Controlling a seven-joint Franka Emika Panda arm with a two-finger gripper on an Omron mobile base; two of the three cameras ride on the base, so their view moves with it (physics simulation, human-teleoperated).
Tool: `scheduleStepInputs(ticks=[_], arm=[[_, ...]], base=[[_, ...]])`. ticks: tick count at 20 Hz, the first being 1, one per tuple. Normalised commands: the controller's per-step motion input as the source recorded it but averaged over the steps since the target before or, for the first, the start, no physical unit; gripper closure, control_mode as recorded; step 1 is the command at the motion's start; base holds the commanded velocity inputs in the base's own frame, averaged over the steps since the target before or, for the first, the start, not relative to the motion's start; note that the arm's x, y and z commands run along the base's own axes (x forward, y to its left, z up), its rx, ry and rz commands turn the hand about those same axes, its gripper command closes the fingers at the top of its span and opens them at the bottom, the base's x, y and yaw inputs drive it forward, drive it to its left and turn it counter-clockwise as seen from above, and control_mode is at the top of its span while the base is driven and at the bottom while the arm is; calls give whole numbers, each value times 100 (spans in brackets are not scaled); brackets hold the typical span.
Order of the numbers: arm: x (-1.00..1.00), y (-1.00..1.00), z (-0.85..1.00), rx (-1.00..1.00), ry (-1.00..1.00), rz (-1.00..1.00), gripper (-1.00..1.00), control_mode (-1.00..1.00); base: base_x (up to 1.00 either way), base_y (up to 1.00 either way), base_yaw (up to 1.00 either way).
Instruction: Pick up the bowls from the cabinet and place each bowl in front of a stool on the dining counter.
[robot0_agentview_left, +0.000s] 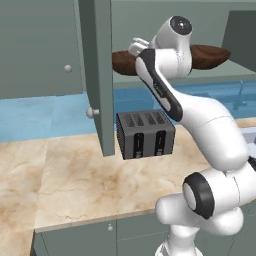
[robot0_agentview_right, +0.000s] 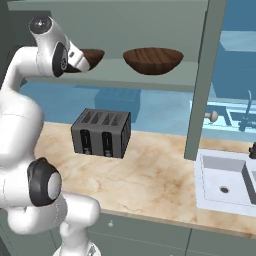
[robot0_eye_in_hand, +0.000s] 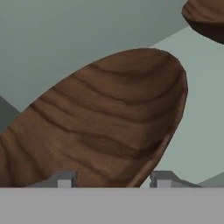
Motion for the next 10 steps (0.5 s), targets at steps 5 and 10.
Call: scheduleStepInputs(ticks=[5,10], arm=[[-100,-57,2,2,-5,-6,100,-100],[-100,-28,6,1,-23,0,100,-100]], base=[[0,0,0],[0,0,0]])
